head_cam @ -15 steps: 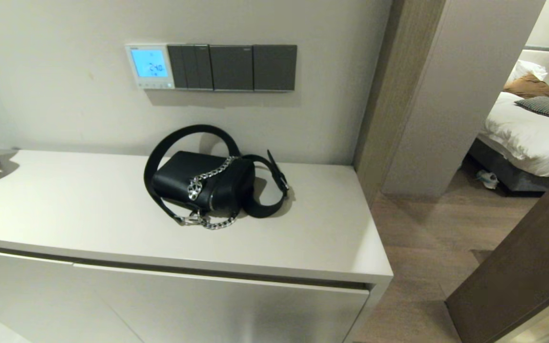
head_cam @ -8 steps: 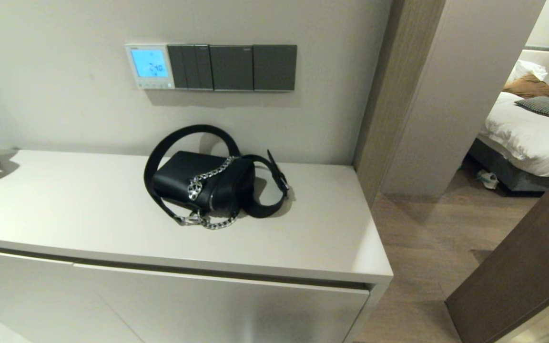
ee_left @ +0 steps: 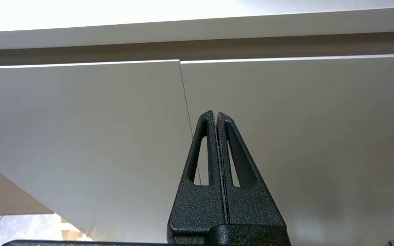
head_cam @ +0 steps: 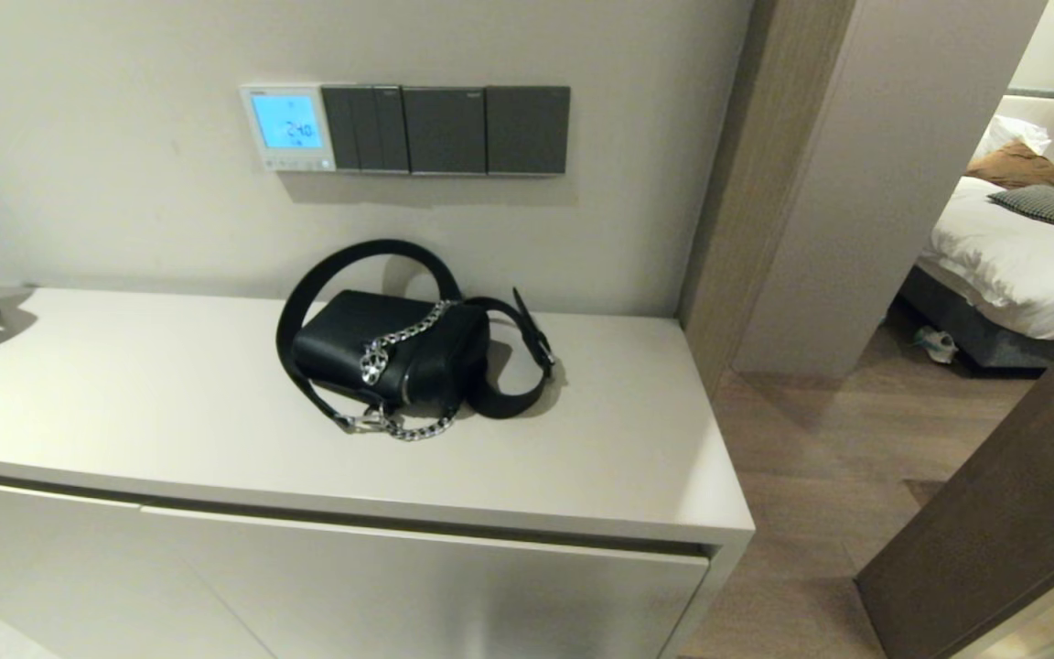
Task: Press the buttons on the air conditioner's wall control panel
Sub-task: Turn off the central air conditioner
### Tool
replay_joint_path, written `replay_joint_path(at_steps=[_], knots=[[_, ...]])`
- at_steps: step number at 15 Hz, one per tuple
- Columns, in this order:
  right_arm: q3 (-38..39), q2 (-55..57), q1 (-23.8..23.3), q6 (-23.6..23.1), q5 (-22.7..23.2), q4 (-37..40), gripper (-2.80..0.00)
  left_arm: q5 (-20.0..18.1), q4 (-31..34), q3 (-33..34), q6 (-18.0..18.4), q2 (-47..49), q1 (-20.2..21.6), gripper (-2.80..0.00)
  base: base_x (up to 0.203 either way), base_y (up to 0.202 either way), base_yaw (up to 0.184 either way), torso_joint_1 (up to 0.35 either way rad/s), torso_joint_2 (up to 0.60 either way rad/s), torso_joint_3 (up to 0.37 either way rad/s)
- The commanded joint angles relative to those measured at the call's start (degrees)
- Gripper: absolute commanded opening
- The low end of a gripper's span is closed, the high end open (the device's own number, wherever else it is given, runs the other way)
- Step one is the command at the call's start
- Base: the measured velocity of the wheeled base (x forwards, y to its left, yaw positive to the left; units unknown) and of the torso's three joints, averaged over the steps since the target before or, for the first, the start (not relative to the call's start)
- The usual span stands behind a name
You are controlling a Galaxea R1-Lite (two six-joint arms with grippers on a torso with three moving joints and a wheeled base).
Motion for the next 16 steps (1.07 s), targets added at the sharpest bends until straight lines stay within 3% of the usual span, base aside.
replay_joint_path(at_steps=[1, 16], knots=[[0.09, 0.09, 0.00, 0.02, 0.01, 0.02, -2.80, 0.00, 0.00, 0.00, 0.05, -0.02, 0.00, -2.80, 0.000, 0.000, 0.000, 0.000, 0.00, 0.000], [0.09, 0.09, 0.00, 0.02, 0.01, 0.02, -2.80, -0.09, 0.00, 0.00, 0.40, 0.06, 0.03, -2.80, 0.000, 0.000, 0.000, 0.000, 0.00, 0.000]])
